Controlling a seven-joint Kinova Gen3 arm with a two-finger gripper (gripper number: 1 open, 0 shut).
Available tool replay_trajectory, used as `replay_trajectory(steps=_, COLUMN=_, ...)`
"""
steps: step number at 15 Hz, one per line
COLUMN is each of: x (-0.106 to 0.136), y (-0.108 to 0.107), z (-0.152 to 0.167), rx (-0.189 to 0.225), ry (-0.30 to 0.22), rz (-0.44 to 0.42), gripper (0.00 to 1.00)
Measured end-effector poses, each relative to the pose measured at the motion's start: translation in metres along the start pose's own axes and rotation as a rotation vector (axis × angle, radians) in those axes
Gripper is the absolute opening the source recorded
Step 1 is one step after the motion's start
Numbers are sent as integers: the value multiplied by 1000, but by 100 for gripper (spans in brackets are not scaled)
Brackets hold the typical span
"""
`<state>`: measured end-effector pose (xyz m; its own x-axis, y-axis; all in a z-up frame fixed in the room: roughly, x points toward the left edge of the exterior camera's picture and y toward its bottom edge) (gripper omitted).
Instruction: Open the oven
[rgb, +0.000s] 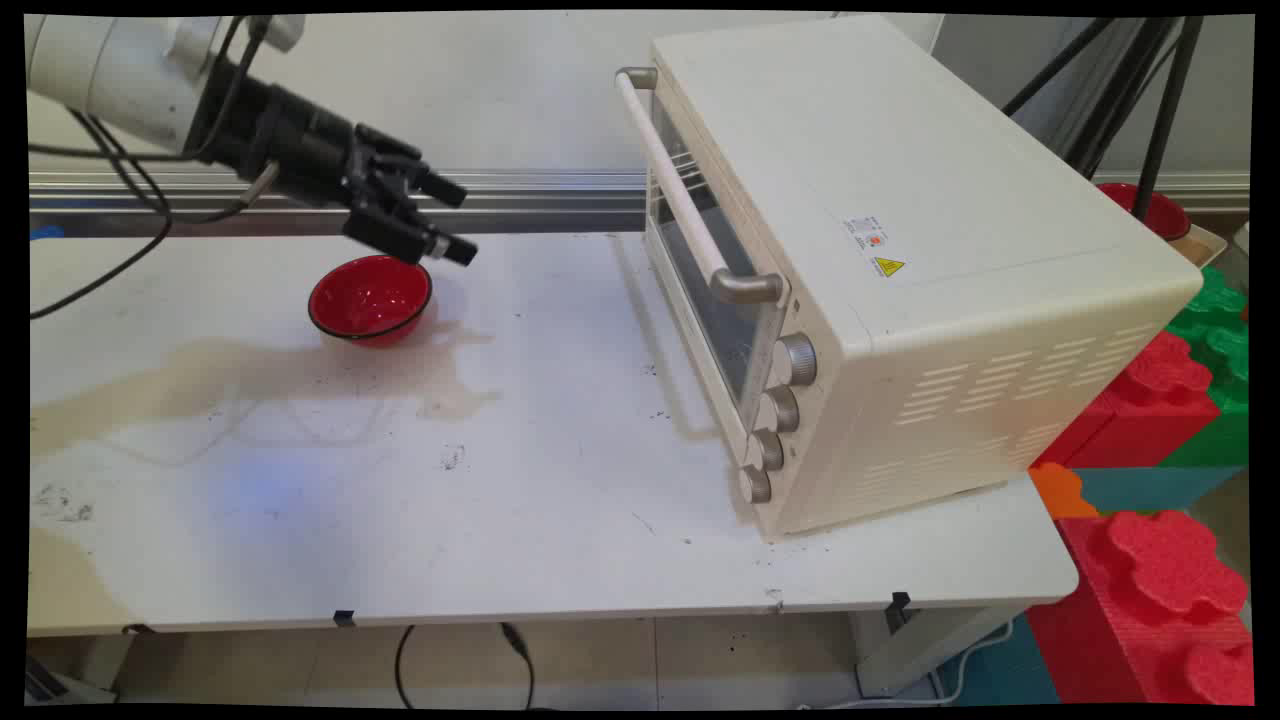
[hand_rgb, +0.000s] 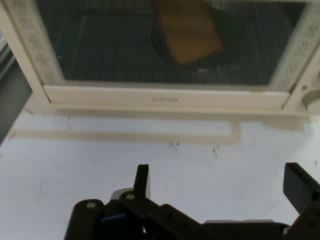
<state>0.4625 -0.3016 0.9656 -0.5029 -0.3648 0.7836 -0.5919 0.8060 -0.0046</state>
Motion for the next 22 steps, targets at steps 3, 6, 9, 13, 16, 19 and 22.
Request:
replay_trajectory(steps=3, x=19, y=-1, z=5, rx=10, ry=20, rz=-5, gripper=100)
replay_trajectory(steps=6, x=45, y=0, z=15, rx=14, ry=47, rz=-9, gripper=100)
replay_trajectory(steps=9, x=66, y=1, z=26, rx=14, ry=68, rz=-10, gripper=100)
replay_trajectory(steps=13, x=96, y=3, z=46, rx=8, ry=89, rz=-3, gripper=100)
replay_trajectory(steps=16, x=112, y=5, z=58, rx=0, ry=100, rz=-1, gripper=100)
replay_trajectory(steps=19, x=126, y=7, z=71, rx=-7, ry=106, rz=0, gripper=100)
replay_trajectory(steps=22, x=135, y=7, z=80, rx=-11, ry=105, rz=3, gripper=100)
